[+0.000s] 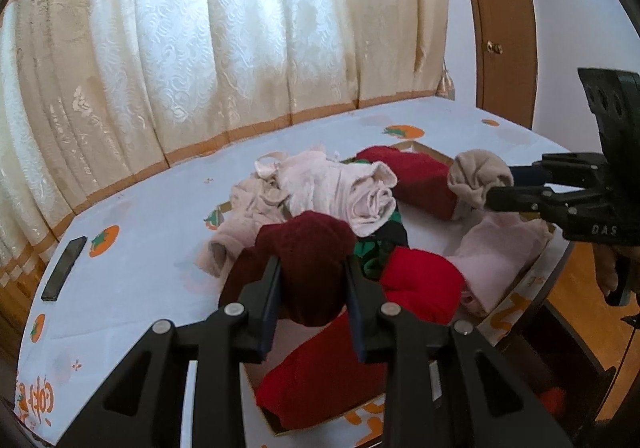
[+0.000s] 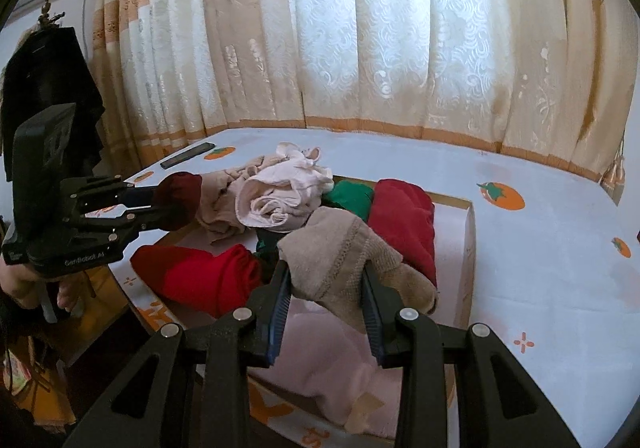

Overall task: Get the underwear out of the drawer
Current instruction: 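Lower the dark red sock and beige underwear into the tray and open both tools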

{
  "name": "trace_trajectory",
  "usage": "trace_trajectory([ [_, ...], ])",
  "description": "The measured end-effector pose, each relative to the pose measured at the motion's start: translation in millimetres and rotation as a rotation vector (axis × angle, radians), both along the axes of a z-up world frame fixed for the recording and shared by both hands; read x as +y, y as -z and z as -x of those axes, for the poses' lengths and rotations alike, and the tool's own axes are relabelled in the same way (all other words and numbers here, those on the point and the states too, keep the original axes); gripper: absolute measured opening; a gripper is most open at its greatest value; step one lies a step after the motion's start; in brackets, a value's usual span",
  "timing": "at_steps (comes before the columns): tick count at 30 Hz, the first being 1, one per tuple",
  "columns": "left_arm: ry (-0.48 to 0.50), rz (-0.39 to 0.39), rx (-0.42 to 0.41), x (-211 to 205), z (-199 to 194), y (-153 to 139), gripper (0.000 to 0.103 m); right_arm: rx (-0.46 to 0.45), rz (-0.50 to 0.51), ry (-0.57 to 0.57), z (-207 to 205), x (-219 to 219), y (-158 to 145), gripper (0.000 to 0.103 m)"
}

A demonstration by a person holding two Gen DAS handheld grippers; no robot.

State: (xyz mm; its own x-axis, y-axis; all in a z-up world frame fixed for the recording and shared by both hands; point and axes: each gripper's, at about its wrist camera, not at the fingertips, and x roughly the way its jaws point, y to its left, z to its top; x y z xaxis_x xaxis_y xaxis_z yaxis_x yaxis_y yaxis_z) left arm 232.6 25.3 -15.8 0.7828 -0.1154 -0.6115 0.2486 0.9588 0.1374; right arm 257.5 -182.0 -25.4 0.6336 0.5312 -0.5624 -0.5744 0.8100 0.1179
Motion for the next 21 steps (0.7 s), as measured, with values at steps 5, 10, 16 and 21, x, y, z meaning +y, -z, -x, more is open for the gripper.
trace_trajectory([
  [5,-0.006,0.007,0.046,-1,-10,10,0.028,0.021,0.029,-0.002,-7,9,7,0.036],
  [10,-0.008,0.007,0.068,-1,-15,13,0.028,0.035,0.059,-0.004,-10,15,14,0.036],
  [16,-0.006,0.016,0.1,-1,-23,18,0.029,0.048,0.073,0.0,-14,19,17,0.036],
  [21,-0.008,0.005,0.105,-3,-24,19,0.035,0.071,0.09,-0.004,-16,22,23,0.036],
])
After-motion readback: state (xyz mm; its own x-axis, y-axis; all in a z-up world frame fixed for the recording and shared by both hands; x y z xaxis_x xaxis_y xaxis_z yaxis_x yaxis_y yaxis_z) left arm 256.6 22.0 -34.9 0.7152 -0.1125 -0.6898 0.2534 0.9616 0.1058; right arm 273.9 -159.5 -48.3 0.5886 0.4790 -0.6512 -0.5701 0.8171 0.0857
